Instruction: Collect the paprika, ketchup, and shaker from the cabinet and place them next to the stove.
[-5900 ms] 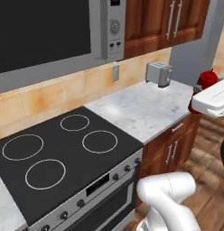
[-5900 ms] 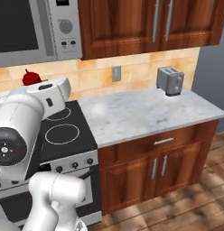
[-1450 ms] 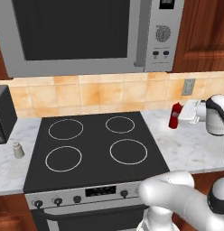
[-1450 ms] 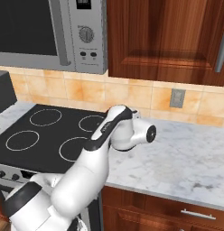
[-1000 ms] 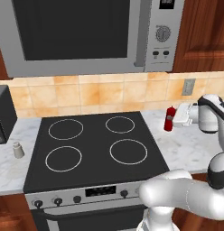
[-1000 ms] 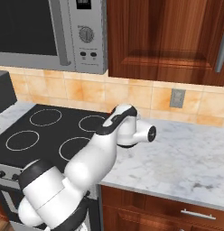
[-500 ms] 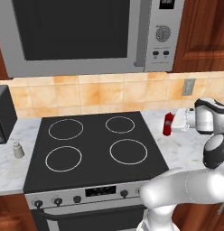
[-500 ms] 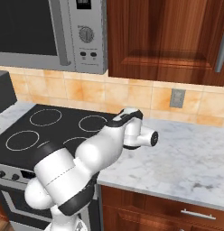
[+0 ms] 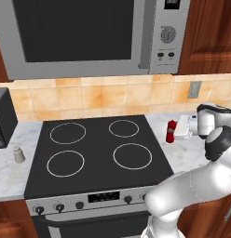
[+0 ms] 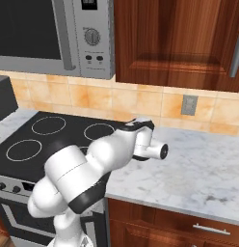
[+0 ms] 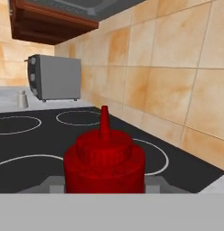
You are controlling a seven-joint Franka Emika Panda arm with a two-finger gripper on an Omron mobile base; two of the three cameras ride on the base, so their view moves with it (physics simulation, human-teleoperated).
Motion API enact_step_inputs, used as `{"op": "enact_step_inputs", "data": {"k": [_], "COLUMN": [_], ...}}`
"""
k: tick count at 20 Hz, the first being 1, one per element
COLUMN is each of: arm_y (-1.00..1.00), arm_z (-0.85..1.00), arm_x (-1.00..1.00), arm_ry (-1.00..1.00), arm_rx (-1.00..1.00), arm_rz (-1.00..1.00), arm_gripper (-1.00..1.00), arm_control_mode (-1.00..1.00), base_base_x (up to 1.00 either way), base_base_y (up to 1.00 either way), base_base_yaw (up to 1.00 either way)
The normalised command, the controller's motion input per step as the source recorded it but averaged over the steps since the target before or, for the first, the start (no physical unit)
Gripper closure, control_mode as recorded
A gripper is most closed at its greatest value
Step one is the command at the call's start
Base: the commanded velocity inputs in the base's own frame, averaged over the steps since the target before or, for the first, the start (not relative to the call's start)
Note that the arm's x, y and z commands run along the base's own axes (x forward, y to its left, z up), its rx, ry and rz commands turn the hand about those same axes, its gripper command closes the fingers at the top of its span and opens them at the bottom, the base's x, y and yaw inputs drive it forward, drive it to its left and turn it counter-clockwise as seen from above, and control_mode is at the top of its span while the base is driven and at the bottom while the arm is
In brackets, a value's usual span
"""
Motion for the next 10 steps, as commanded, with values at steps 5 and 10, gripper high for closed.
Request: {"op": "enact_step_inputs", "data": {"k": [5,10], "arm_y": [-0.05,-0.14], "arm_z": [-0.29,-0.34], "arm_x": [0.20,0.19], "arm_ry": [0.00,0.01], "arm_rx": [0.00,0.00], "arm_rz": [0.02,0.04], "arm_gripper": [1.00,1.00], "arm_control_mode": [-1.00,-1.00], "base_base_x": [0.00,0.00], "base_base_y": [0.00,0.00], "base_base_yaw": [0.00,0.00]}}
